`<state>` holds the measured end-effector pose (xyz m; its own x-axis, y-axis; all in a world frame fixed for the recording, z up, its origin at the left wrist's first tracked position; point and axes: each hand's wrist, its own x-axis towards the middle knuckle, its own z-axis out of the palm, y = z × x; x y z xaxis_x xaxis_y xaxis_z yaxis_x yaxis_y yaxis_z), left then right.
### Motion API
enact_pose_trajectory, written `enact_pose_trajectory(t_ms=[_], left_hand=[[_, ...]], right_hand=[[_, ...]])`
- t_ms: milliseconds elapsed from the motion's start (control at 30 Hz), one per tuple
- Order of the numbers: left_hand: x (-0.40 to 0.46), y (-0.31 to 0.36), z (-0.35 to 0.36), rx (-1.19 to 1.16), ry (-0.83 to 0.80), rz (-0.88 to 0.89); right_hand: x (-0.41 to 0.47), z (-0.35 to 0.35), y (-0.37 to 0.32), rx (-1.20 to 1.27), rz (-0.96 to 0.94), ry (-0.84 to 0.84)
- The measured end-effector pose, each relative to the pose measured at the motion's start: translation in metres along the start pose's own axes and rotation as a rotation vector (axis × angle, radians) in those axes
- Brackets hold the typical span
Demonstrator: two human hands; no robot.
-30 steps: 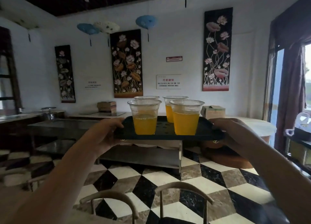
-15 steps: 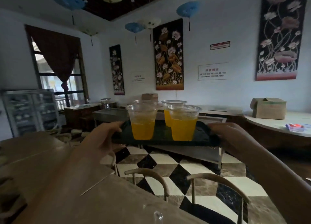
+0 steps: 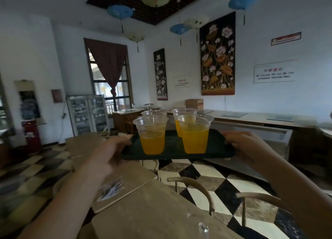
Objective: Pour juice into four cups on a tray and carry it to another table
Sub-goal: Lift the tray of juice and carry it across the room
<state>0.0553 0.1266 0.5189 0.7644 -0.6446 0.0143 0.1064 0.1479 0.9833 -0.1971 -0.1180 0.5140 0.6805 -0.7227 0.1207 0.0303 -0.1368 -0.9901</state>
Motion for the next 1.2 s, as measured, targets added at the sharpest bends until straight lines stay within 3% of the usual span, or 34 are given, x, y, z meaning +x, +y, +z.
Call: enact_pose_trajectory(t_ms=[267, 667, 1200], left_hand=[[-0.032, 0.014, -0.075, -0.043, 0.209, 0.004], [-0.104, 0.05, -0.216, -0.131, 0.382, 0.061], [-0.178, 0.072, -0.414, -0.111, 0.619, 0.12]], right_hand=[[0.007, 0.081, -0.004, 0.012, 0.018, -0.12], [-0.007, 0.242, -0.03, -0.034, -0.016, -0.316], [-0.026, 0.456, -0.036, 0.134, 0.032, -0.543]])
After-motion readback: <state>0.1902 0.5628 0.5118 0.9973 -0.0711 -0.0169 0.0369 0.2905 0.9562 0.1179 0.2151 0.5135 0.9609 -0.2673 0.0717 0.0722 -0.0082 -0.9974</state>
